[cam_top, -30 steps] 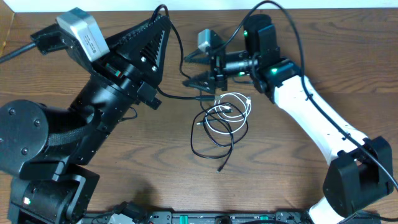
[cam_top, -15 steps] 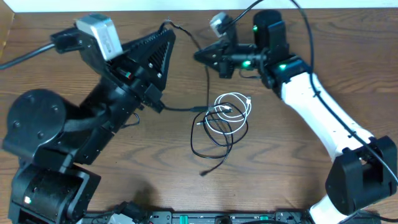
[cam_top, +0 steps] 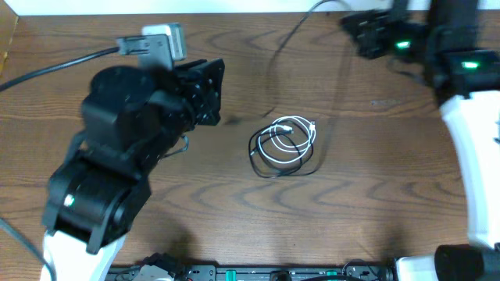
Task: Untangle cables
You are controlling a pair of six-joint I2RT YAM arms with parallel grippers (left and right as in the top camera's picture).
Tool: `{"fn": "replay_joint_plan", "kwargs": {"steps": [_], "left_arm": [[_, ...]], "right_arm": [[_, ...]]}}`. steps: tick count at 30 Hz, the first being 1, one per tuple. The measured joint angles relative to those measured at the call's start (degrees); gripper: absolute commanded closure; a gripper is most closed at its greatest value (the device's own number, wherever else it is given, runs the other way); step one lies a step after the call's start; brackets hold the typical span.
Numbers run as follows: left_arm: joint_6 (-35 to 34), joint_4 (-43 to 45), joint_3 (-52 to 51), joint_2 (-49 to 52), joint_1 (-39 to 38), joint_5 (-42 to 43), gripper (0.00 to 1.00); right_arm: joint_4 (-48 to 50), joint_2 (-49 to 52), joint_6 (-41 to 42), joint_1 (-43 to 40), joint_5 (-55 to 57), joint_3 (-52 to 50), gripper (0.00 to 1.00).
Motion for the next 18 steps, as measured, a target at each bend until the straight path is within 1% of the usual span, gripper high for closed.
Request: {"fn": "replay_joint_plan", "kwargs": {"steps": [4,9,14,16,18], "left_arm": [[0.52,-0.81,0.0,3.39,0.0,-1.2,0.67],[1.4,-0.98,0.0,6.49,0.0,-1.88,0.66],[1.64,-1.33,0.0,8.52,0.0,-2.05,0.65],[1.73,-1.53,0.0,8.96,0.0,-2.05,0.59],[1.73,-1.62,0.0,9.22,0.0,-2.05,0.59]], "right_arm": [[-7.5,-0.94,-0.2,-6.4,1.11,8.24,0.99],[-13.44,-0.94,-0.2,-10.49,1.84,15.32,0.99],[-12.07,-1.05,-0.22,-13.64,3.39,18.12,0.99],[-10.75,-0.7,-0.33,-15.72,4.52,18.12,0.99],[-9.16,0.15,-0.42,-17.7,5.55,18.16,0.99]]}}
